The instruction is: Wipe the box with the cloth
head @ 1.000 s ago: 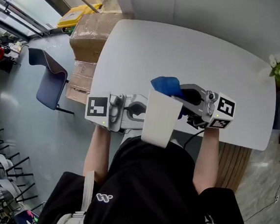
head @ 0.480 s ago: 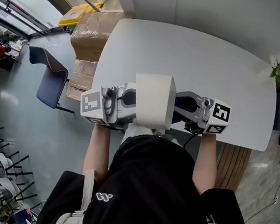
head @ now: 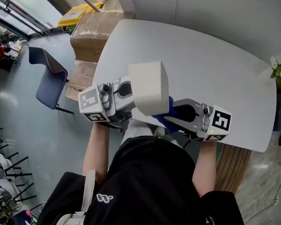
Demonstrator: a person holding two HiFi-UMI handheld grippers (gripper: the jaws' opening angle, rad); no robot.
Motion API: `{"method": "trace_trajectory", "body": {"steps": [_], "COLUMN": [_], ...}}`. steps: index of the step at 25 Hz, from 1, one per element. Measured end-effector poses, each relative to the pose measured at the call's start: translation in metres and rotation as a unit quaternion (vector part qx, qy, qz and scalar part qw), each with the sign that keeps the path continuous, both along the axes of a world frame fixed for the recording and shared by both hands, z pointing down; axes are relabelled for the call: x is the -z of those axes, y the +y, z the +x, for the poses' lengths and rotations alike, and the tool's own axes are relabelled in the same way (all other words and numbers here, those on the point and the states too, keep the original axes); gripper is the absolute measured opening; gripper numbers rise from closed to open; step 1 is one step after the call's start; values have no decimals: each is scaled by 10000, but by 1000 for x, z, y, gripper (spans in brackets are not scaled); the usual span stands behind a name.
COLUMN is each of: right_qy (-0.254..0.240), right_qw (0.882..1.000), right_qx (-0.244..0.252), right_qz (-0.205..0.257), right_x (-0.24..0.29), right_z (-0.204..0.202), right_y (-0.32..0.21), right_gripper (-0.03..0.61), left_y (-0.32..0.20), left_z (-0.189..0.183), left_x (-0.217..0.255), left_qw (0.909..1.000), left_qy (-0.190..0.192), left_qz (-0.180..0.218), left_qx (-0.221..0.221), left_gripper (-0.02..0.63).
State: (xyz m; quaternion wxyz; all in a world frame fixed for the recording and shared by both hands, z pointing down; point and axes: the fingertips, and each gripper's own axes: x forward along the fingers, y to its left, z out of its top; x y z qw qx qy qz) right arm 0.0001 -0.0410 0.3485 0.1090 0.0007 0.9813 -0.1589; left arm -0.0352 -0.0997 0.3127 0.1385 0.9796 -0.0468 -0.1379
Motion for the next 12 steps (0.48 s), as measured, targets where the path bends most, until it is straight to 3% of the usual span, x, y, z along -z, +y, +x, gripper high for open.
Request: {"method": "trace_trajectory", "body": {"steps": [7,12], "right_qy": [-117,-453], "right_qw": [9994,9985], "right_qx": [324,284], "right_qz": [-70,70], "right_x": [11,28], "right_z": [-3,-3], "right_y": [13,12], "right_gripper": [54,54], "left_y": [-22,-22], "left_z": [-6,-1], "left_x": [-18,-41], "left_qw": [9977,9927], "left_qy": [-331,-1030], "left_qz": [-199,-95], "left_qx": [558,614], "left_gripper": [54,52]}}
